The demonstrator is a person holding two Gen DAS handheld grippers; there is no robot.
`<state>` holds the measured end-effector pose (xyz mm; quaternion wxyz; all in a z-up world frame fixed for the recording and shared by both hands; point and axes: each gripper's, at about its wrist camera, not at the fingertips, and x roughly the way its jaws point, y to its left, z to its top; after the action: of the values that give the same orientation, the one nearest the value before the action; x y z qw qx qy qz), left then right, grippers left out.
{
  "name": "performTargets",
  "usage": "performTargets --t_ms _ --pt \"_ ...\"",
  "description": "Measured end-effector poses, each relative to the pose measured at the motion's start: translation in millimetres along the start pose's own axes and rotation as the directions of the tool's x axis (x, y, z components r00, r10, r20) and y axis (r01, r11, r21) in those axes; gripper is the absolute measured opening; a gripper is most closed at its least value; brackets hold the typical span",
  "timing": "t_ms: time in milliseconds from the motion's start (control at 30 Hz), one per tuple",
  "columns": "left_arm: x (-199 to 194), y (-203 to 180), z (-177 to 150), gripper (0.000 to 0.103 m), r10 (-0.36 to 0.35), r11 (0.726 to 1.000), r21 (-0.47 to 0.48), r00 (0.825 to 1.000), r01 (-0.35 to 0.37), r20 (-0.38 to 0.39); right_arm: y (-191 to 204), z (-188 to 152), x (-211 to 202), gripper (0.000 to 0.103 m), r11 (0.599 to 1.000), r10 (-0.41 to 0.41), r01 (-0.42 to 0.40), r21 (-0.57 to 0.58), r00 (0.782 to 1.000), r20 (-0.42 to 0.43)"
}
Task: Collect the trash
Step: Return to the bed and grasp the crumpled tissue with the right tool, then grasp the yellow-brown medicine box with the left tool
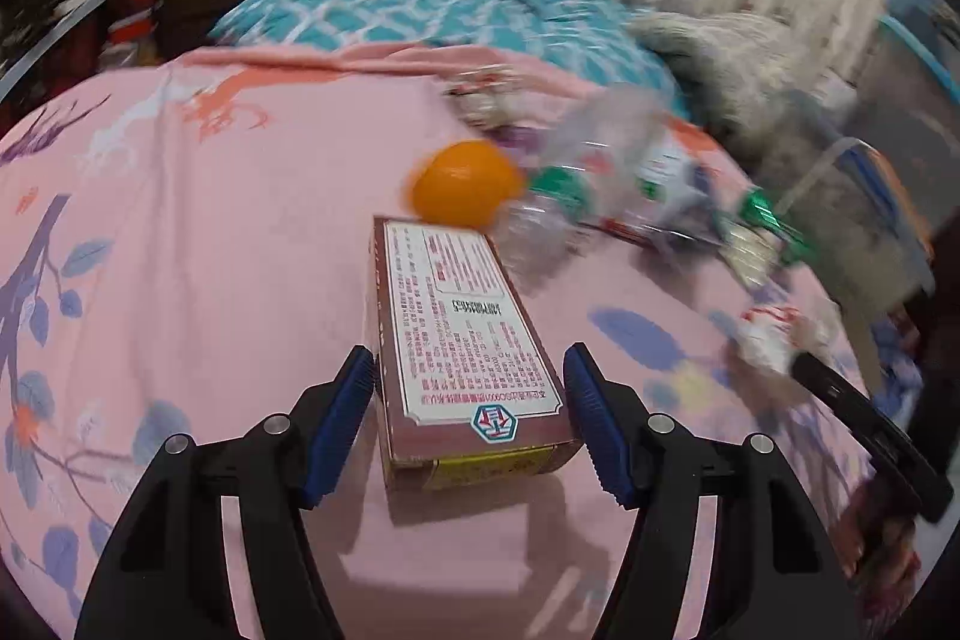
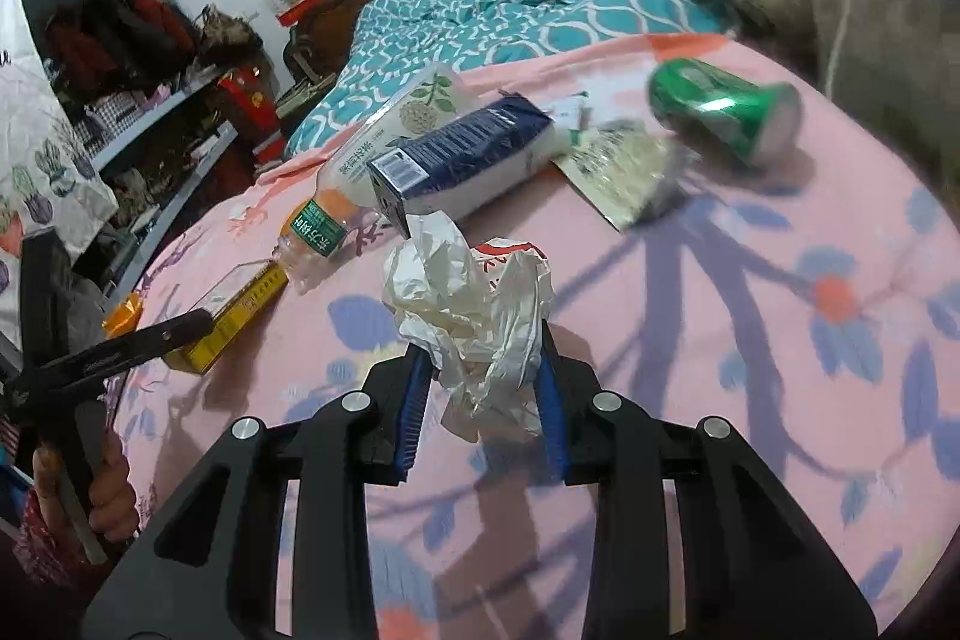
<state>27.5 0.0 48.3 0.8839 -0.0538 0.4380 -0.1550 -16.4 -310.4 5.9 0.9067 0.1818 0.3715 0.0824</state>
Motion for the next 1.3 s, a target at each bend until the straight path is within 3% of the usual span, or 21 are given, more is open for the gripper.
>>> performTargets --t_ms 67,133,233,300,333,467,500,700,933,1300 --pt "-9 -18 -6 0.061 -0.033 0.998 0.052 0.999 0.032 0.021 -6 -6 -11 0.035 1.0 -0.006 0.005 0.025 1.0 0.018" --pt "-13 -36 -9 0.029 -0.096 0.99 0.107 0.995 0.093 0.018 -15 -11 -22 0.035 0.999 -0.016 0.014 0.052 0.999 0.034" --pt "-5 -70 -12 0.029 -0.194 0.963 0.184 0.98 0.199 -0.042 -27 -17 -32 0.035 0.996 -0.029 0.025 0.081 0.999 0.044" --pt "3 -91 -14 0.03 -0.197 0.951 0.231 0.978 0.207 -0.065 -35 -21 -38 0.035 0.994 -0.045 0.04 0.097 0.998 0.045" --pt "8 -101 -15 0.033 -0.187 0.947 0.25 0.979 0.201 -0.078 -39 -23 -40 0.035 0.993 -0.047 0.042 0.111 0.998 0.046" --pt "14 -109 -16 0.074 -0.098 0.963 0.246 0.993 0.111 -0.066 -45 -27 -51 0.035 0.993 -0.049 0.041 0.114 0.996 0.068" --pt "15 -107 -16 0.076 -0.069 0.967 0.24 0.996 0.082 -0.061 -44 -27 -52 0.035 0.994 -0.052 0.045 0.103 0.996 0.074" --pt "21 -101 -11 0.087 -0.042 0.981 0.187 0.995 0.059 -0.094 -38 -30 -44 0.035 0.996 -0.025 0.02 0.082 0.998 0.062" --pt "34 -131 -17 0.091 -0.05 0.962 0.257 0.988 0.086 -0.143 -32 -34 -36 0.035 0.997 -0.018 0.015 0.072 0.999 0.041" --pt "80 -135 -17 0.094 0.064 0.972 0.236 0.976 -0.014 -0.206 -25 -36 -33 0.037 0.998 -0.057 0.056 0.036 0.998 0.041"
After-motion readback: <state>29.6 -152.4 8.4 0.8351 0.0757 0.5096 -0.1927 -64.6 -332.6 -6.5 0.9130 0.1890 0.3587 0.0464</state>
